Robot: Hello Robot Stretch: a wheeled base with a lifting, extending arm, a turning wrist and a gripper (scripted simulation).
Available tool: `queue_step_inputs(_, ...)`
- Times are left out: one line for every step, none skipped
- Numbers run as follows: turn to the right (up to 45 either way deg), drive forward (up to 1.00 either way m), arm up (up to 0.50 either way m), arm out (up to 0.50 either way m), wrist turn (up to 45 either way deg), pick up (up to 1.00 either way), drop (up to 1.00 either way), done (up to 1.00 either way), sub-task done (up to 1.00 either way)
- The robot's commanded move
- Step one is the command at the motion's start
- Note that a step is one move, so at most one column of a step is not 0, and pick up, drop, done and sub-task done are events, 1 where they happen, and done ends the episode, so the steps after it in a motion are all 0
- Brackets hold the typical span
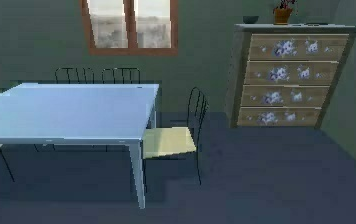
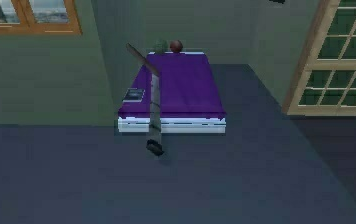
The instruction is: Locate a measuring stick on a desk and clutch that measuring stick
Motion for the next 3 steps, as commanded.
queue_step_inputs(0.0, 0.20, 0.00, 0.00, 0.0, 0.00, 0.00, 0.00, 0.00)
queue_step_inputs(-45.0, 0.00, 0.00, 0.00, 0.0, 0.00, 0.00, 0.00, 0.00)
queue_step_inputs(-36.0, 0.00, 0.00, 0.00, 0.0, 0.00, 0.00, 0.00, 0.00)
